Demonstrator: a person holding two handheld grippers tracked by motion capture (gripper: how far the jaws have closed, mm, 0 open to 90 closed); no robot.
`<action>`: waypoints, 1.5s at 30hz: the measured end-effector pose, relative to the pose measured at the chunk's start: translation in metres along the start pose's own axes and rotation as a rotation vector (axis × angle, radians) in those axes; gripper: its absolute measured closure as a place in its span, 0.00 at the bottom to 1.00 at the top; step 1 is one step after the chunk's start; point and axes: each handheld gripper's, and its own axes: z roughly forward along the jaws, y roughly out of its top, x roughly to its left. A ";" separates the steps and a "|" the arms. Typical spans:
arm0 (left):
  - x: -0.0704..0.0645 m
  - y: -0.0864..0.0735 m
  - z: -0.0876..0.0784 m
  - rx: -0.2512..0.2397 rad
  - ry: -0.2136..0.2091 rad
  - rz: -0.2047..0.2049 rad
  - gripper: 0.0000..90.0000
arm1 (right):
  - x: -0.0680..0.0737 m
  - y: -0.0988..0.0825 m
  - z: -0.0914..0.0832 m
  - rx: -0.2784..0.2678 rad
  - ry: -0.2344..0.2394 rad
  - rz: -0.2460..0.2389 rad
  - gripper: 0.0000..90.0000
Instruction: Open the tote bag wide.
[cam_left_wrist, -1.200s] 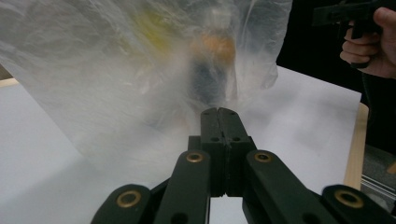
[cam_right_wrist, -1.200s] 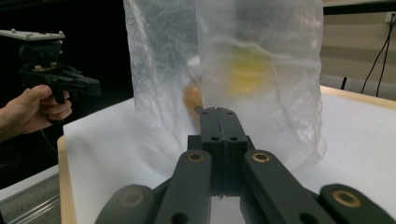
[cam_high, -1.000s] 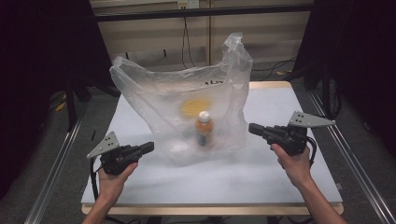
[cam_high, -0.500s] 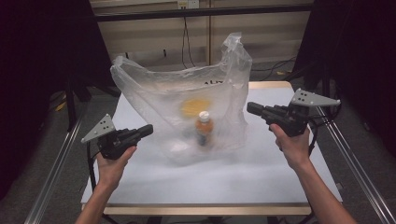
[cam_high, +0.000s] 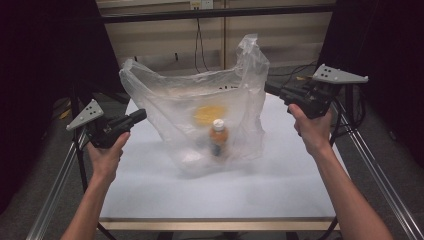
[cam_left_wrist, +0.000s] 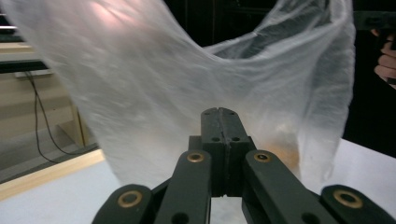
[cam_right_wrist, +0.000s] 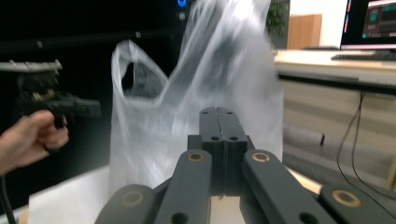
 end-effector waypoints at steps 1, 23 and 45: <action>0.003 0.001 0.000 0.002 0.014 -0.002 1.00 | -0.002 0.003 0.000 -0.002 -0.007 0.000 1.00; 0.063 0.002 0.014 -0.046 0.124 -0.128 1.00 | -0.030 0.056 0.037 -0.011 -0.063 -0.009 1.00; 0.013 -0.009 0.073 0.011 -0.118 -0.051 1.00 | -0.006 -0.039 0.081 0.159 0.079 0.035 1.00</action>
